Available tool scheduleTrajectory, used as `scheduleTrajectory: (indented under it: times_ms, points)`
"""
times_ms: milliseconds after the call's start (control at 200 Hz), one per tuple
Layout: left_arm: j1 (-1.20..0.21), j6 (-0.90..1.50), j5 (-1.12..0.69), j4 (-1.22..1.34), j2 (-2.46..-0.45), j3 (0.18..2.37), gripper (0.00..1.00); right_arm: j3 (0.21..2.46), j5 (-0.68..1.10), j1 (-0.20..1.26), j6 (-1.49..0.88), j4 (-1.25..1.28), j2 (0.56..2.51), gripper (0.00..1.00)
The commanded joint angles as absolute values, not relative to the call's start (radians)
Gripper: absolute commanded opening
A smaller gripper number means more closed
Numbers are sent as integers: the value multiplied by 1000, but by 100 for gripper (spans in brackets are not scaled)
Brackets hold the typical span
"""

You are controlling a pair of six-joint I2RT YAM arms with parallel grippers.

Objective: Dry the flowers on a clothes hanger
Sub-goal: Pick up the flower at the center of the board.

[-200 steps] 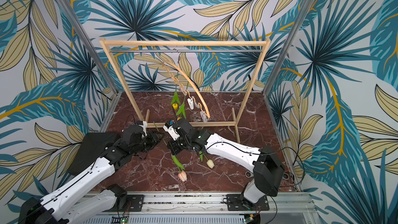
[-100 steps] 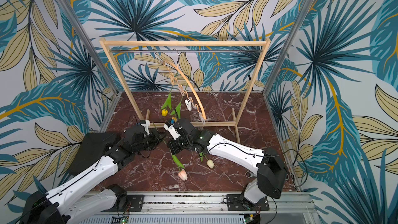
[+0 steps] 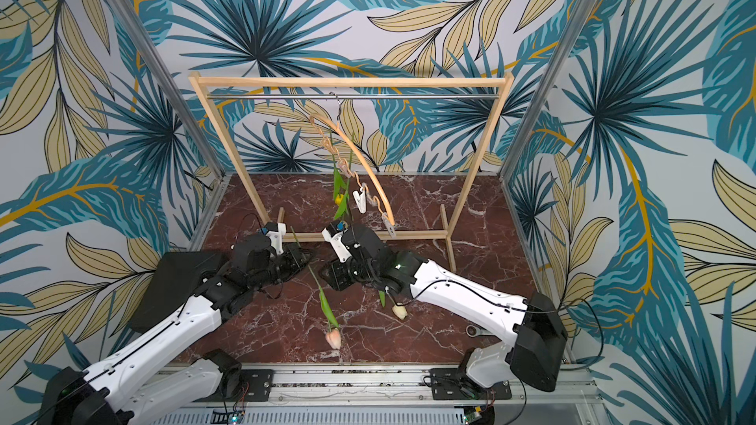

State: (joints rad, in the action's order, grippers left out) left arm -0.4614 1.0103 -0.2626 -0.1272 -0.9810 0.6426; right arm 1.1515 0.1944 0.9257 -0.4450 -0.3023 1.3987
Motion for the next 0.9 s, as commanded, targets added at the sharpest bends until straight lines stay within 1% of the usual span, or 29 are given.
scheduleTrajectory:
  times_ms: [0, 105, 220, 260, 316, 446, 506, 576, 641, 666, 821, 891]
  points:
    - [-426, 919, -398, -88, -958, 676, 0, 1096, 269, 907, -515, -208, 1365, 41]
    - [-414, 907, -507, -38, -960, 672, 0, 1063, 355, 898, -564, -106, 1345, 43]
    - [-414, 947, -606, 97, -958, 647, 0, 1060, 453, 894, -620, -58, 1372, 44]
    - [-413, 961, -626, 141, -957, 636, 0, 1060, 472, 893, -635, -48, 1382, 46]
    - [-412, 982, -653, 189, -957, 624, 0, 1055, 470, 892, -652, -38, 1387, 46]
    - [-407, 1013, -690, 263, -957, 596, 0, 1032, 421, 891, -676, -21, 1370, 42]
    - [-404, 1023, -695, 288, -956, 584, 0, 1027, 406, 890, -680, -24, 1363, 39]
    - [-401, 1031, -699, 314, -957, 573, 0, 1021, 396, 891, -684, -28, 1357, 34]
    - [-400, 1029, -701, 324, -957, 572, 0, 1012, 394, 890, -690, -25, 1348, 20]
    - [-398, 1028, -700, 323, -957, 572, 0, 1008, 393, 891, -693, -22, 1344, 17]
    - [-391, 1041, -688, 360, -963, 571, 0, 994, 397, 891, -700, -28, 1328, 11]
    - [-388, 1049, -683, 383, -970, 571, 0, 991, 394, 891, -696, -36, 1319, 6]
